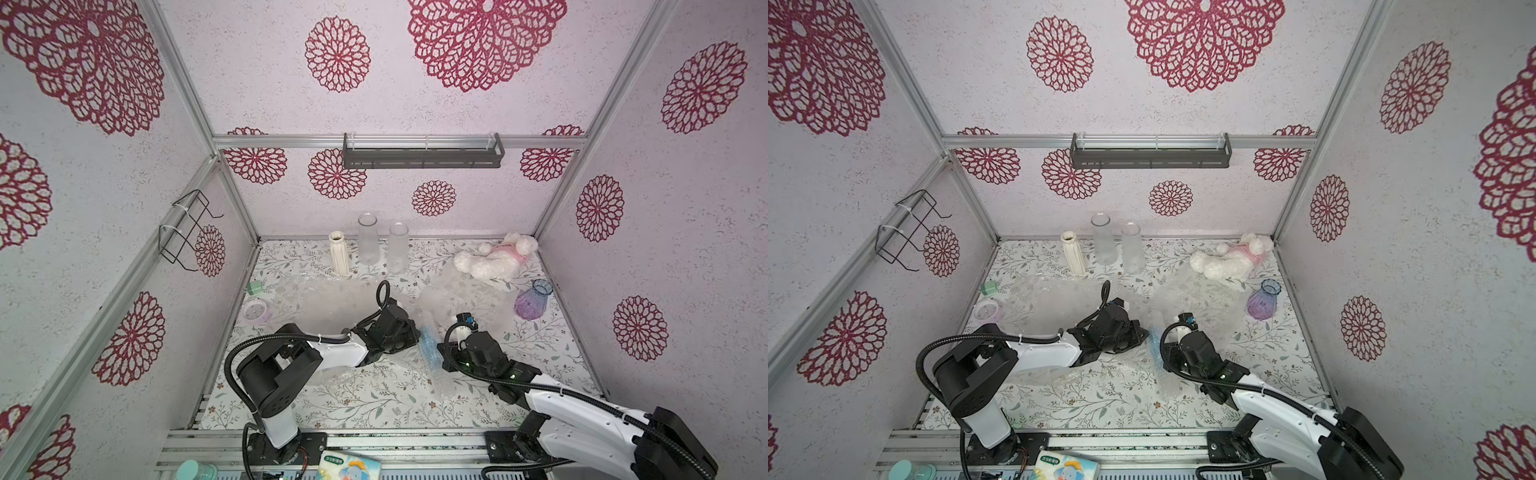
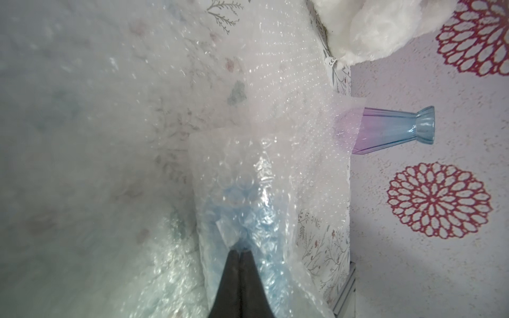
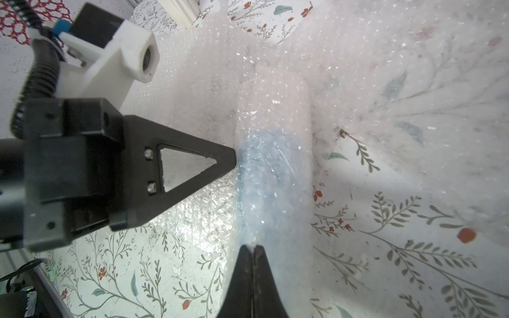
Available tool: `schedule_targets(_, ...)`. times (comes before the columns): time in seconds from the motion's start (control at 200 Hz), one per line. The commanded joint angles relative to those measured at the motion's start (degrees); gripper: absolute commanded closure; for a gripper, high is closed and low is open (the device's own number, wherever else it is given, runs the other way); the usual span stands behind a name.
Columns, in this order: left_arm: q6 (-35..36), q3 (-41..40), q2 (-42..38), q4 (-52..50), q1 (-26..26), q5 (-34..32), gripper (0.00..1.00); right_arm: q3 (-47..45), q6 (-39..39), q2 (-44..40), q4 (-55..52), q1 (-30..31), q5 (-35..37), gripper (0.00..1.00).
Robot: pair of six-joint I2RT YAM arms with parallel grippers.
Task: Unwrap the vase from the bubble wrap
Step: Unwrap the bubble wrap at the center of the board.
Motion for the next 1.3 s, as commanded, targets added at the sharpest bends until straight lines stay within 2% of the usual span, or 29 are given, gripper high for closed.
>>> schedule_targets(0.0, 0.48, 0.58, -2.76, -1.08, 0.41, -1.14, 1.0, 1.07, 0.56, -0.4, 0.99, -0.21, 0.13, 1.0)
schedule_targets(0.325, 2.31, -0.08, -7.45, -5.18, 0.41, -2.4, 1.0, 1.76, -0.83, -0.13, -0.5, -0.13, 0.99, 1.0)
schedule_targets(0.59, 1.89, -1.36, -5.96, -5.49, 0.39, -2.66, 1.0, 1.26, -0.7, -0.56, -0.07, -0.04, 1.27, 1.0)
schedule_targets(0.63, 1.6, -1.81, -5.47, -4.58, 0.5, -2.44, 0.93, 1.03, -0.7, -0.75, -0.12, -0.04, 1.39, 1.0)
schedule_targets(0.741, 1.19, -2.37, -4.24, -2.6, 0.54, -2.18, 0.93, 0.27, -0.59, -0.89, 0.07, -0.04, 1.81, 1.0)
schedule_targets(0.791, 1.29, -2.37, -3.75, -2.15, 0.51, -2.22, 0.89, 0.04, -0.53, -0.86, 0.28, -0.08, 1.71, 1.0)
schedule_targets(0.951, 1.32, -4.07, -4.02, -0.5, 0.99, -3.29, 0.55, -0.45, -0.58, -0.77, 0.46, -0.04, 1.53, 1.0)
schedule_targets(1.001, 1.52, -4.42, -4.21, -0.3, 1.14, -3.59, 0.47, -0.62, -0.51, -0.77, 0.63, -0.04, 1.44, 1.0)
schedule_targets(1.116, 2.53, -5.23, -4.07, 2.78, 1.41, -2.73, 0.44, -1.14, -0.24, -0.9, 1.2, -0.04, 1.3, 1.0)
schedule_targets(1.296, 1.49, -6.45, -2.71, 10.37, 1.46, -0.09, 0.44, -1.99, 0.36, -1.04, 1.87, -0.04, 1.16, 1.0)
